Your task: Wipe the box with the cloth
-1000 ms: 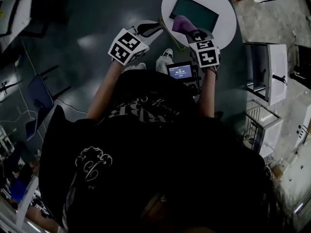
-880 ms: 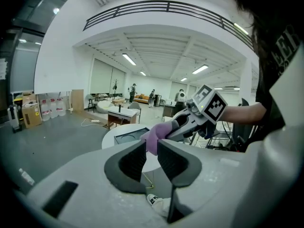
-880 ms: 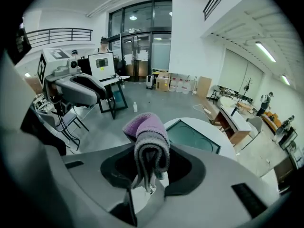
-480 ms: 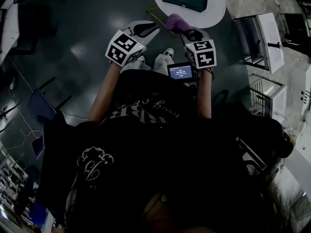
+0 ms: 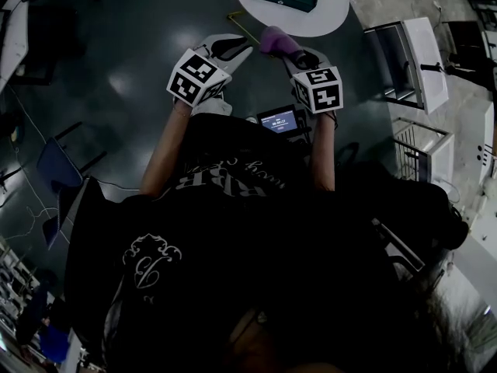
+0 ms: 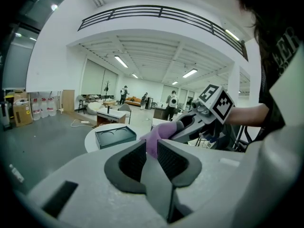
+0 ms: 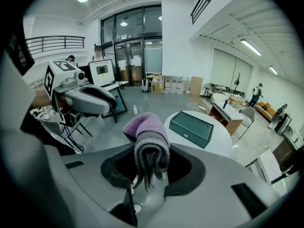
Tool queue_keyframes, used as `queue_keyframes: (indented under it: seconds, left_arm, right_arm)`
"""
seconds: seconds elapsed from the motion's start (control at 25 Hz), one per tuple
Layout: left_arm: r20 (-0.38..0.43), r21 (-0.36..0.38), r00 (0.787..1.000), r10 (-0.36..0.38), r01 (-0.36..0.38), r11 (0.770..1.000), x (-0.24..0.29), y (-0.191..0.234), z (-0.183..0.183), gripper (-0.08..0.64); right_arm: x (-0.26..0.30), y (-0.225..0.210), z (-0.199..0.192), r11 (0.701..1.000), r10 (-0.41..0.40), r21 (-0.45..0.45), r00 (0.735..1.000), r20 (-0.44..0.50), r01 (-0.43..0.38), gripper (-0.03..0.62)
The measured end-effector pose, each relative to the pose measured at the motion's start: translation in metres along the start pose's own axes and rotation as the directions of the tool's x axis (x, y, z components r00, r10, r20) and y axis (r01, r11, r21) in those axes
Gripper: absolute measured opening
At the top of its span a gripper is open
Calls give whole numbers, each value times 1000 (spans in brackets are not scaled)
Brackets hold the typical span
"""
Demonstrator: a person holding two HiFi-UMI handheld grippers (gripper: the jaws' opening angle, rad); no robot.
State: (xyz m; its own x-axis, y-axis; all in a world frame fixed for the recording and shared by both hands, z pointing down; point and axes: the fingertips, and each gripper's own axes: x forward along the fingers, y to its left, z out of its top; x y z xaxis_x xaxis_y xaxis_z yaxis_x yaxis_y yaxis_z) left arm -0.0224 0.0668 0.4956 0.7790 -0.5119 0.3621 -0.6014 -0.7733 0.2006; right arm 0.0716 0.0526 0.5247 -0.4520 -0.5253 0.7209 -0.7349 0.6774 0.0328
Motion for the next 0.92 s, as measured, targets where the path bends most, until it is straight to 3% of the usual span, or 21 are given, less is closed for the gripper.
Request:
queue_keyframes:
  seconds: [0.48, 0.92]
  left_arm:
    - [3, 17, 999, 42, -42, 999, 29, -98, 3, 74]
    - [-11, 2, 998, 63, -63, 998, 32, -125, -10, 74]
  right_arm:
    - [-78, -21, -64, 1000, 10, -13, 999, 51, -9, 123]
    - [-95, -20, -92, 1000, 17, -5, 998, 59, -17, 123]
